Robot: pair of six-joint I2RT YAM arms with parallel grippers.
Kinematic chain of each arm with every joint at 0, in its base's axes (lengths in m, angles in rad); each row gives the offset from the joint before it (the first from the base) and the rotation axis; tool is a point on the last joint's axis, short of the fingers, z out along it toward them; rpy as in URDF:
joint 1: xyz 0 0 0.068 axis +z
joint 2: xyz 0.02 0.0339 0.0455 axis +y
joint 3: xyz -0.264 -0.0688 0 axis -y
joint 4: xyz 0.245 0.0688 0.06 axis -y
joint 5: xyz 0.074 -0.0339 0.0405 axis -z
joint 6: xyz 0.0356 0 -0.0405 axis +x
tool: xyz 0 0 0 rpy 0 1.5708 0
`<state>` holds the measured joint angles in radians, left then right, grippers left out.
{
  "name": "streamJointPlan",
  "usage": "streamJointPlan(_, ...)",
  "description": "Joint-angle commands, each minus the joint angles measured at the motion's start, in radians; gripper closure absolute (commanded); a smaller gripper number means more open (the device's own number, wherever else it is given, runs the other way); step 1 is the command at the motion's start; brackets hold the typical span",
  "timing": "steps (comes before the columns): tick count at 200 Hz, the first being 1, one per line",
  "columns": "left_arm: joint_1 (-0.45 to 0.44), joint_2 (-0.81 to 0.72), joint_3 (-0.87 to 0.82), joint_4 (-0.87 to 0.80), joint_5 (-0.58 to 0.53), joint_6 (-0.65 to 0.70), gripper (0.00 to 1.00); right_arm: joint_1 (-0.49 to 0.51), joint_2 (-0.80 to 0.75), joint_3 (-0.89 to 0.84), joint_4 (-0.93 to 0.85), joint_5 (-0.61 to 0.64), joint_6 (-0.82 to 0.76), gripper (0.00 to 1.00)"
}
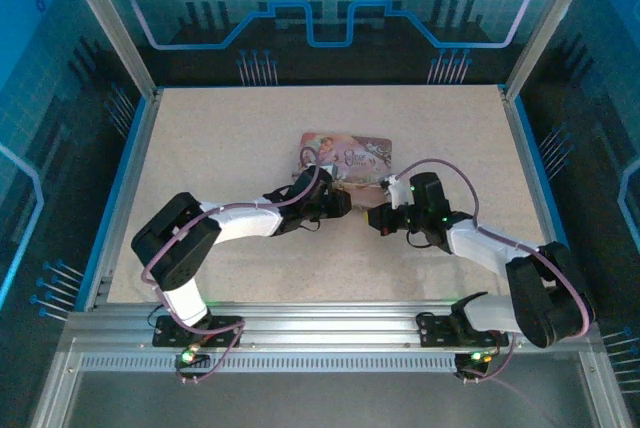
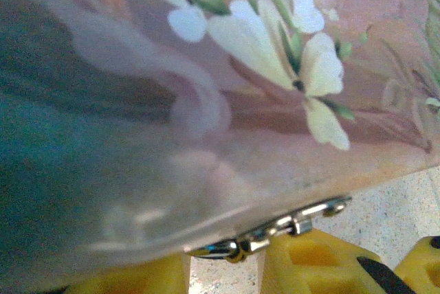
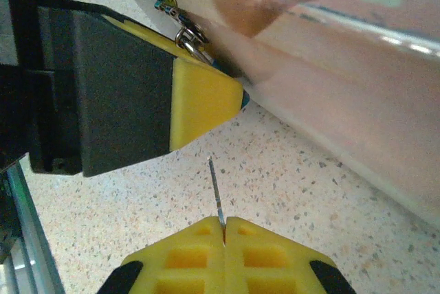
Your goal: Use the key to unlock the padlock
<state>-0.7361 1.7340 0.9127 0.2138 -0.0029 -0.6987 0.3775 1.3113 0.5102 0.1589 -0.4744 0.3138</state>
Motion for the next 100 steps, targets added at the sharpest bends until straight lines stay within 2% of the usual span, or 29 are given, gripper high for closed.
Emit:
streamJointPlan(1,-0.008,-0.059,0.0,0.068,0.023,-0.017,0.73,0.025,0.051,-0.011,0.092,-0.006,-0.054,1.0)
streamJointPlan(46,-0.008,-0.063,0.0,0.064,0.024,-0.021,0.73,0.048,0.144,0.01,0.106,0.008,-0.093,1.0)
streamJointPlan(100,-0.008,-0.062,0.002,0.062,0.021,-0.027,0.73,0.047,0.222,0.019,0.218,0.001,-0.083,1.0)
